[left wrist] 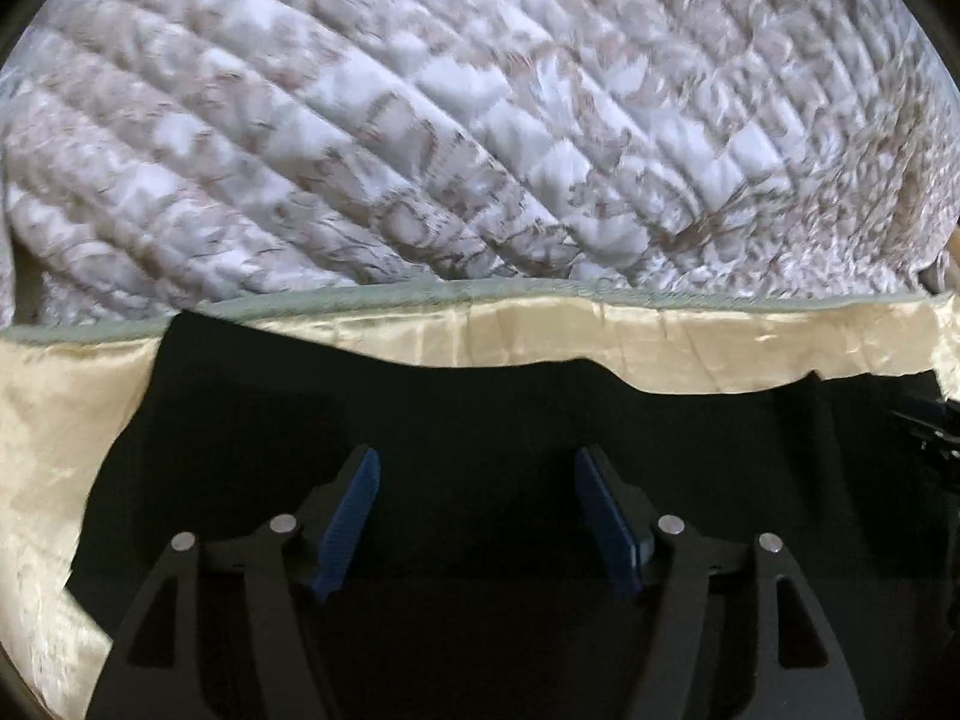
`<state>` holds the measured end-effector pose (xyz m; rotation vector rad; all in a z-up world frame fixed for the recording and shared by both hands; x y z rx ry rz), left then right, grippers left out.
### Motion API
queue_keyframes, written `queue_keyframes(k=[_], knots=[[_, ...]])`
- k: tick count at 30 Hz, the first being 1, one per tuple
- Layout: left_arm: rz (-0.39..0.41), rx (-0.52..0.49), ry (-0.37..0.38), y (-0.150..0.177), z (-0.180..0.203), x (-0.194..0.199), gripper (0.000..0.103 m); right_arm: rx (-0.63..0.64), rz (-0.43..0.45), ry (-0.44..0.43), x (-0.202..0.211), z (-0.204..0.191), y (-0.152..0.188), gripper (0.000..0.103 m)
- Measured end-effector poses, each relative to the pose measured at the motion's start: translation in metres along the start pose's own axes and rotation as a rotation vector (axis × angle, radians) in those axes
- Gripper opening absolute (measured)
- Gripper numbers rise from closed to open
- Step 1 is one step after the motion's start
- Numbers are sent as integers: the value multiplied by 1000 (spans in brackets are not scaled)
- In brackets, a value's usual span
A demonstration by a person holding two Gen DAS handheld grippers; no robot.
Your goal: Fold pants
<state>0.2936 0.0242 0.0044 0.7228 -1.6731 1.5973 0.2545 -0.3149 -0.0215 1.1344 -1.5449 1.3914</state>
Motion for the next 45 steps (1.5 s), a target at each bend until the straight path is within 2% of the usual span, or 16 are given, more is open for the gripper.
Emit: queue_keyframes(k=[3, 6, 7, 8, 9, 10, 15, 20, 24, 28, 32, 36, 40, 43, 44, 45], knots=[[2, -29, -7, -2, 8, -9, 70, 15, -24, 39, -16, -2, -3, 63], [13, -69, 3, 1, 19, -10, 48, 51, -10, 71, -19, -9, -3, 59], [23, -94, 1, 3, 25, -8, 37, 66, -1, 67, -17, -10, -3, 41], [35, -120, -17, 4, 31, -5, 32, 66, 0, 50, -16, -11, -4, 22], [48, -143, -28, 4, 37, -2, 15, 63, -1, 40, -15, -12, -6, 14], [59, -155, -43, 4, 41, 1, 5, 68, -2, 42, -15, -14, -7, 10], [112, -102, -57, 4, 32, 34, 4, 63, 46, 36, 6, -19, -6, 7], [196, -25, -10, 18, 15, 96, 4, 71, 156, 0, 70, -29, 8, 6], [278, 21, 41, 49, 10, 160, 4, 69, 232, -44, 128, -44, 38, 6], [310, 26, 55, 98, 14, 204, 4, 44, 279, -79, 177, -60, 89, 6], [265, 47, 90, 157, 17, 222, 4, -40, 248, -100, 194, -64, 157, 6], [139, 55, 87, 215, 25, 210, 4, -147, 142, -115, 180, -56, 216, 6], [44, 71, 91, 243, 23, 203, 7, -241, 43, -121, 164, -46, 252, 8], [54, 79, 101, 244, 20, 214, 8, -266, 61, -145, 174, -45, 256, 18], [62, 81, 103, 242, 19, 218, 9, -275, 68, -152, 177, -44, 258, 29], [78, 85, 109, 239, 18, 223, 16, -295, 77, -171, 180, -42, 260, 37]])
Point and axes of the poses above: each gripper's, at about its wrist camera, not at the fingertips, and x roughly against the way its jaws point, z to its right, y to its underside, the point moved 1 cm from there along -x, roughly the way its jaws point
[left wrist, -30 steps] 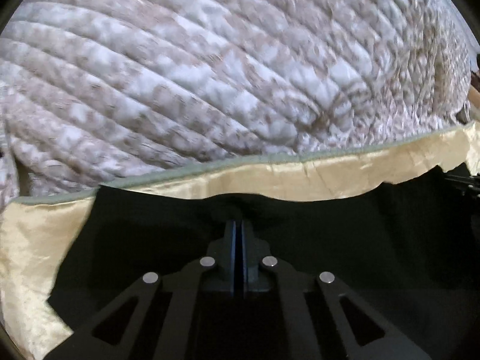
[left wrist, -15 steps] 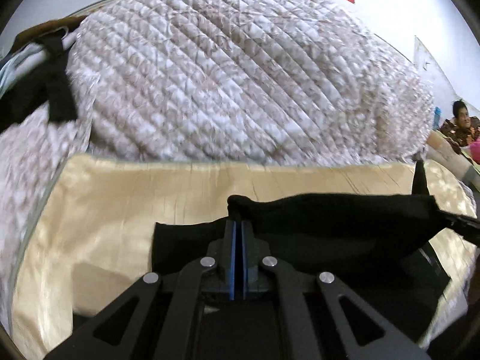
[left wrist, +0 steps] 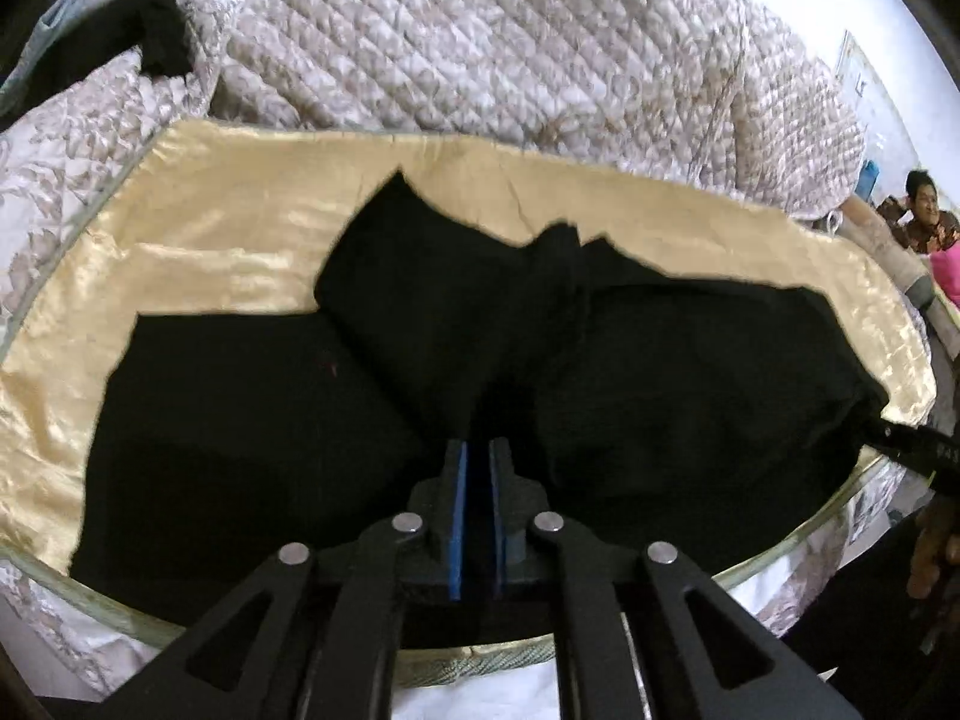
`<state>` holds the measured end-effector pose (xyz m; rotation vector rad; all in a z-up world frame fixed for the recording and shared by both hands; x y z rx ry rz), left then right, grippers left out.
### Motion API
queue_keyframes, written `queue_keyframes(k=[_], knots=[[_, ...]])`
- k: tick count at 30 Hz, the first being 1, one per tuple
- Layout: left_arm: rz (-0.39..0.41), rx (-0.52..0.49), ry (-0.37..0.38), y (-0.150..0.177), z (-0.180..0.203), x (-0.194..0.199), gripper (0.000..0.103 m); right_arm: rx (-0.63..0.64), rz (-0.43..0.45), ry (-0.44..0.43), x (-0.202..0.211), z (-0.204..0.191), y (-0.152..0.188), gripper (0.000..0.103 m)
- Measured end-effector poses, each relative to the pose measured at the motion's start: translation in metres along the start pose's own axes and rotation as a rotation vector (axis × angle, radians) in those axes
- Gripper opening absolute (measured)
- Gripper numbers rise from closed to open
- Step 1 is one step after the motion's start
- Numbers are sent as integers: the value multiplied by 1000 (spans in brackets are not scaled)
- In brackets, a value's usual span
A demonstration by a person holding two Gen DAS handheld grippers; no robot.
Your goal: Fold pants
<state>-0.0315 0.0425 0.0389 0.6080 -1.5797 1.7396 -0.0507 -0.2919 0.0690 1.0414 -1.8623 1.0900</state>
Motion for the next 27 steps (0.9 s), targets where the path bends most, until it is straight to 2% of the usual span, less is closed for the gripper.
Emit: queue_keyframes(k=[1, 2, 3, 6, 11, 15, 17, 19, 22, 24, 25, 26, 27], knots=[[14, 1, 4, -4, 0, 3, 29, -20, 6, -14, 2, 2, 3, 54], [30, -1, 9, -7, 1, 7, 37, -51, 18, -30, 6, 7, 4, 63], [49, -5, 14, -12, 3, 9, 48, -73, 30, -41, 9, 11, 5, 63], [66, -39, 16, -28, 16, 2, 54, -142, 75, -59, 15, 24, 4, 63], [14, -185, -8, -40, 54, -45, 55, -287, 112, -65, 12, 50, -1, 63], [-1, -269, -96, -42, 72, -80, 55, -375, 154, -53, 11, 69, -6, 63], [-6, -276, -127, -45, 72, -90, 53, -398, 175, -50, 12, 75, -9, 63], [-3, -267, -142, -48, 70, -94, 29, -420, 195, -33, 13, 81, -11, 63], [-7, -219, -118, -51, 61, -91, 7, -441, 206, -12, 10, 85, -16, 60], [30, -176, -133, -51, 51, -78, 6, -437, 207, 27, 8, 88, -18, 40], [63, -140, -132, -51, 43, -66, 5, -450, 201, 33, 7, 92, -17, 25], [92, -103, -133, -49, 35, -55, 5, -467, 197, 24, 6, 97, -15, 20], [116, -72, -138, -48, 28, -45, 5, -479, 195, 15, 5, 100, -14, 20]])
Point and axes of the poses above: each gripper's, at about its wrist camera, not at the fingertips, and x roughly against the way its jaws point, z to its right, y to its underside, the point moved 1 cm from there along -x, roughly the way its jaws point
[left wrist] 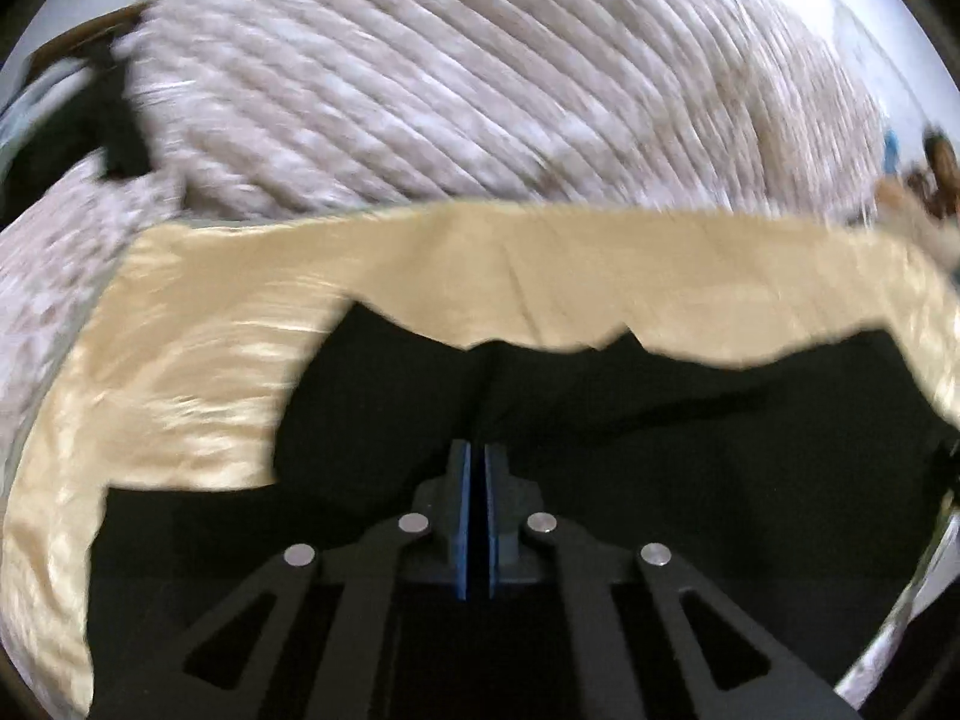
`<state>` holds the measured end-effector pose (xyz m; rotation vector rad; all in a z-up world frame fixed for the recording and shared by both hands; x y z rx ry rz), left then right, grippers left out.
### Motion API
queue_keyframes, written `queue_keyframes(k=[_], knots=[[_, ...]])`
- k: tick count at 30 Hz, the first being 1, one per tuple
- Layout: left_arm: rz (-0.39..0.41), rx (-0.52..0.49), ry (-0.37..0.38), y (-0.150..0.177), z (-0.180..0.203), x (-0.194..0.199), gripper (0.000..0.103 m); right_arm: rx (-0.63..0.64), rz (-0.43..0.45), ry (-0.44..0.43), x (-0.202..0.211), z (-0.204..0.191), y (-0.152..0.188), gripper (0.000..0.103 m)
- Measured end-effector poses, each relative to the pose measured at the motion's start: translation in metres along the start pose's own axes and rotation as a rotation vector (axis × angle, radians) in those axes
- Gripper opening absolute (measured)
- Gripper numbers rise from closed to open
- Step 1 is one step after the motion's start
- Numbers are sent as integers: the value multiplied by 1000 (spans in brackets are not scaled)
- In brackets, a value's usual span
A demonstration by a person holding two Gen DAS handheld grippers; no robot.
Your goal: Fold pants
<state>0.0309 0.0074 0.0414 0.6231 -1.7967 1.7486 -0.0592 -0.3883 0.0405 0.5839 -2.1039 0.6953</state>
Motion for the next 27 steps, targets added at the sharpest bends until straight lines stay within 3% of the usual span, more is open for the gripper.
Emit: queue_keyframes(k=[6, 10, 13, 15, 19, 22, 27], knots=[[111, 257, -105, 36, -78, 65, 5, 22, 4, -3, 3, 2, 2, 19], [17, 437, -116, 79, -123, 62, 10, 24, -5, -2, 0, 2, 4, 19], [-64, 551, -49, 98, -143, 43, 10, 36, -5, 7, -2, 2, 5, 19], [-51, 572, -17, 100, -149, 43, 11, 34, -5, 5, -2, 2, 5, 19], [-15, 601, -10, 99, -157, 46, 33, 26, -2, -5, -2, 2, 5, 19], [-9, 651, 22, 98, -166, 41, 37, 23, -1, -9, -3, 3, 5, 19], [0, 693, 3, 96, -174, 37, 41, 17, 1, -14, -4, 4, 4, 19]])
Point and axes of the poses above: each gripper's, at about its wrist camera, not at the fingertips, and x roughly against the way its jaws point, z to its right, y to its underside, the point moved 1 cm from there along -x, roughly the way its jaws point
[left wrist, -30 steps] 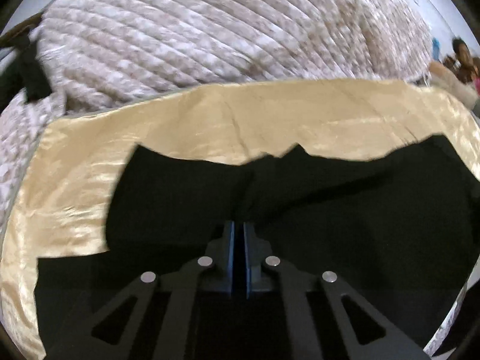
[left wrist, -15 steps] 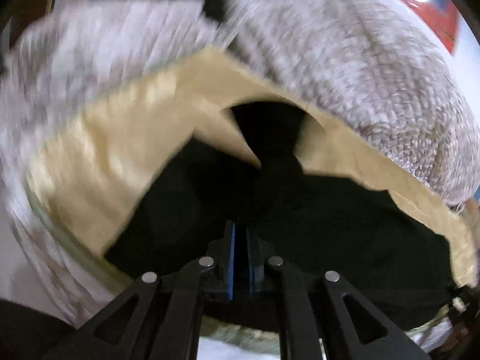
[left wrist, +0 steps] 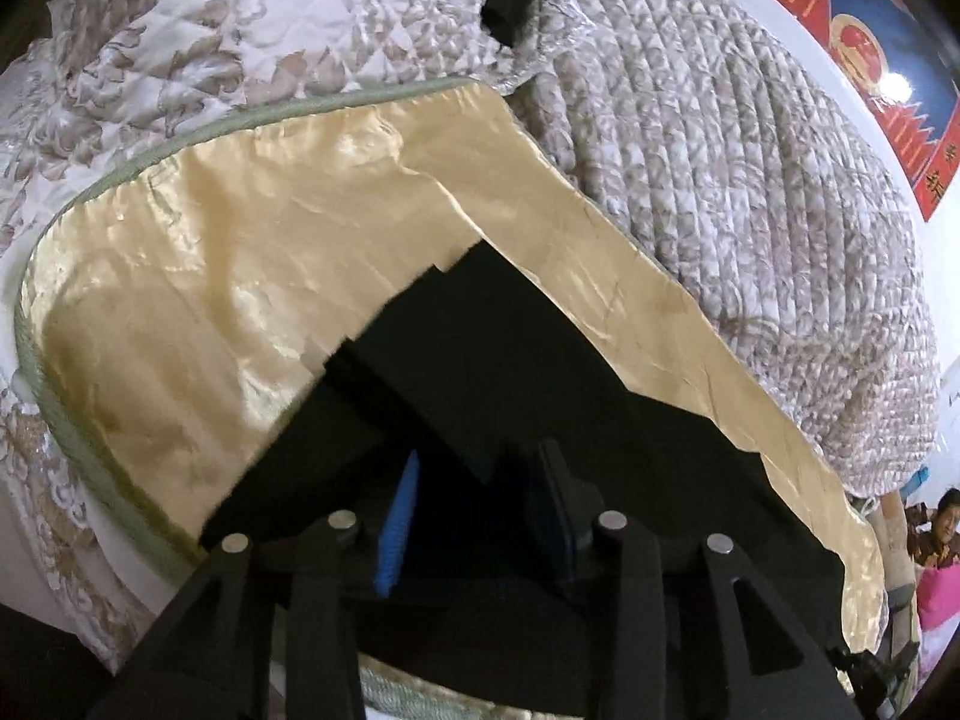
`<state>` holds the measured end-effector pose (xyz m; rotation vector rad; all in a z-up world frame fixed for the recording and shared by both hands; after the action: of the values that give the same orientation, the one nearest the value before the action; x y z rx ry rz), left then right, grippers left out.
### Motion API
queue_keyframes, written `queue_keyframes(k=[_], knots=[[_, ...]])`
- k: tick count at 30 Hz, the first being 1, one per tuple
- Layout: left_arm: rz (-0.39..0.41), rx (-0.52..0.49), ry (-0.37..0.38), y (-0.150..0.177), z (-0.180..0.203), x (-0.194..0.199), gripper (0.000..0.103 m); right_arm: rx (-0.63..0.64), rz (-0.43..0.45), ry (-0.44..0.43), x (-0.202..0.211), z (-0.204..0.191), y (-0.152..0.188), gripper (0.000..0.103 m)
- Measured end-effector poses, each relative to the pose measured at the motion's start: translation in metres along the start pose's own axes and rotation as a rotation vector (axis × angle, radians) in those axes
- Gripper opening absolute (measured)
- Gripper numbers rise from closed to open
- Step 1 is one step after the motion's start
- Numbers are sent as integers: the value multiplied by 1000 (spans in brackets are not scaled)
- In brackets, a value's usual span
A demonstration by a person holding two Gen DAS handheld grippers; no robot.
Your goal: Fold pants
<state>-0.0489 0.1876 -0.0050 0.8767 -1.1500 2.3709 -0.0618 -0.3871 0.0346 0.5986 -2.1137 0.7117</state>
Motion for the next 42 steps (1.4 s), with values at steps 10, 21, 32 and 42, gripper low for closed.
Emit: queue_keyframes(k=[10, 21, 32, 42], knots=[[18, -39, -73, -10, 6, 17, 4, 44, 5, -1, 6, -11, -7, 10], [-28, -83, -118, 7, -11, 24, 5, 46, -39, 60, 13, -3, -3, 8], [-33, -120, -154, 11, -13, 26, 5, 68, -42, 89, 15, -2, 0, 9], [121, -108, -282, -13, -13, 67, 10, 107, 181, 219, 70, -12, -7, 24]])
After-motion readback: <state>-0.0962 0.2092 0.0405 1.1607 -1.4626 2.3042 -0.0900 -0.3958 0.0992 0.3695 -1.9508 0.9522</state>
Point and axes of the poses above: each gripper's, at about its wrist camera, not at the fingertips, and x roughly against the way its jaws point, z to its right, y to its underside, the point moved 1 cm from there along -x, roughly the way its jaws point
